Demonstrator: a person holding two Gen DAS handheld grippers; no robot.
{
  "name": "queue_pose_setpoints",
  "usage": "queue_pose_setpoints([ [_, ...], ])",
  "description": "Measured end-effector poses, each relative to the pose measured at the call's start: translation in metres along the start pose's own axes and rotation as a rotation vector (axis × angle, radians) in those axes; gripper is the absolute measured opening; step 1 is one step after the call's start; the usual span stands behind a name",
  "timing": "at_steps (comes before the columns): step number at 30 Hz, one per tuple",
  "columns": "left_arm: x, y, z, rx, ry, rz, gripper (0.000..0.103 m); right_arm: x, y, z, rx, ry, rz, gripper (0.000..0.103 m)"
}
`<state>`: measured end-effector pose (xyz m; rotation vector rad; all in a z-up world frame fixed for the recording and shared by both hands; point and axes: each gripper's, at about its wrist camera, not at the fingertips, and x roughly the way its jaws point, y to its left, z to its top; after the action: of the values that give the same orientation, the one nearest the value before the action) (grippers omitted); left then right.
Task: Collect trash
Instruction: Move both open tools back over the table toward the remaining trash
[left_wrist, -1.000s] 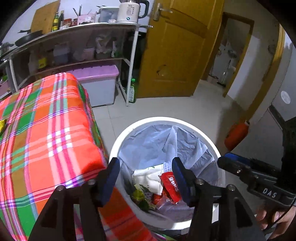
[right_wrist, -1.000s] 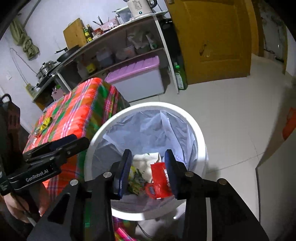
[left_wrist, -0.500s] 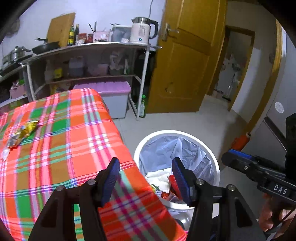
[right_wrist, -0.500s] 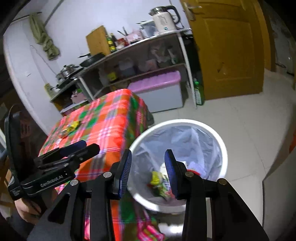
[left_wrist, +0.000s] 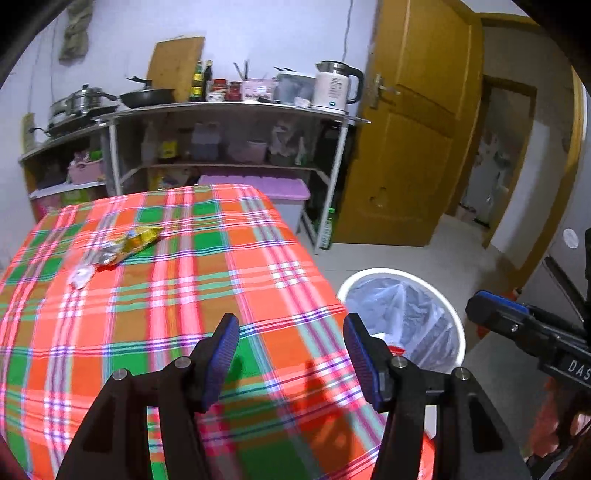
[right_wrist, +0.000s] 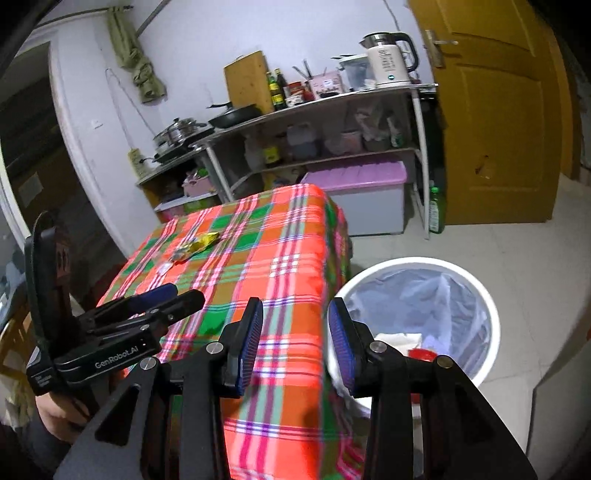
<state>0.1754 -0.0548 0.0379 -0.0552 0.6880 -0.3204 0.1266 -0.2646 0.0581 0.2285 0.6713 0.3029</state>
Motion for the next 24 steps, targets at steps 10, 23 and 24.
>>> queue_pose_setpoints([
  [10,-0.019,0.056,-0.017,-0.095,0.005,0.071,0.058,0.021,0.034,-0.004,0.002,0.051,0.095,0.038],
  [23,-0.042,0.098,-0.017,-0.101,-0.030,0.226,0.058,0.058,0.089,0.005,-0.082,0.114,0.106,0.038],
  [24,-0.043,0.102,-0.017,-0.106,-0.030,0.234,0.058,0.062,0.093,0.005,-0.086,0.121,0.109,0.038],
])
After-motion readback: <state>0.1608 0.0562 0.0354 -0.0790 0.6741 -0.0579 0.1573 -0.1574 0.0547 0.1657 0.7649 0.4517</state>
